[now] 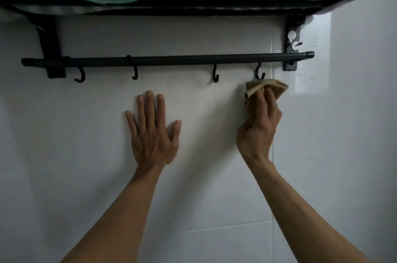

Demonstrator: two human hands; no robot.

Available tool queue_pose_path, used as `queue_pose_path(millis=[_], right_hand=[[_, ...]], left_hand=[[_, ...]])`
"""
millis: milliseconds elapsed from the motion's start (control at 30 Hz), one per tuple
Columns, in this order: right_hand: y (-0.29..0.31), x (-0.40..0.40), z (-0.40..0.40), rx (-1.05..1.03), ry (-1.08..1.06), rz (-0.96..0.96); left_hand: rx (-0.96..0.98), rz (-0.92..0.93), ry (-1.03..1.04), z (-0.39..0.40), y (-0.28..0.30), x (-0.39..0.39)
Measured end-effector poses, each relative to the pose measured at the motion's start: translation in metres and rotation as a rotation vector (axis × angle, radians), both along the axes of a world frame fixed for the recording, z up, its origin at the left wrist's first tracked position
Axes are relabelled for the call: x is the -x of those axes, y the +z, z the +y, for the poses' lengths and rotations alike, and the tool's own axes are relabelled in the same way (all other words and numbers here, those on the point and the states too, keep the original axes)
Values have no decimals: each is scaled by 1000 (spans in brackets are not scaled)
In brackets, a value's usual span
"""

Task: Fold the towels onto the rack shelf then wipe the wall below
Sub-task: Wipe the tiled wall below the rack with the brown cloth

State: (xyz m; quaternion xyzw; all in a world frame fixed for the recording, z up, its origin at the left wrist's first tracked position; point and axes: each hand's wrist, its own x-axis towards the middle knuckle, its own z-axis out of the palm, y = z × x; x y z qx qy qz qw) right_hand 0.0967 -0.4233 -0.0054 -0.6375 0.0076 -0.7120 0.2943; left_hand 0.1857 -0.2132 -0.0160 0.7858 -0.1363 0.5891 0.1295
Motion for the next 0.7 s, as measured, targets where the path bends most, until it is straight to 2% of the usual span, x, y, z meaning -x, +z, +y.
queue_pose_path(millis=[100,200,433,533,700], right_hand=[[2,-10,-11,10,57,97],[-5,-17,-18,39,85,84],[-5,-38,-24,-7,-92,143],[-5,-45,-20,-19,-114,76],[-5,-47,-7,-75,-108,77]], left_hand=[[-5,-2,4,1,0,-2],[-5,-12,-4,3,-1,-3],[-26,-39,-17,10,-2,-4],[42,-27,13,32,-8,-7],[99,-17,21,102,-14,-24]])
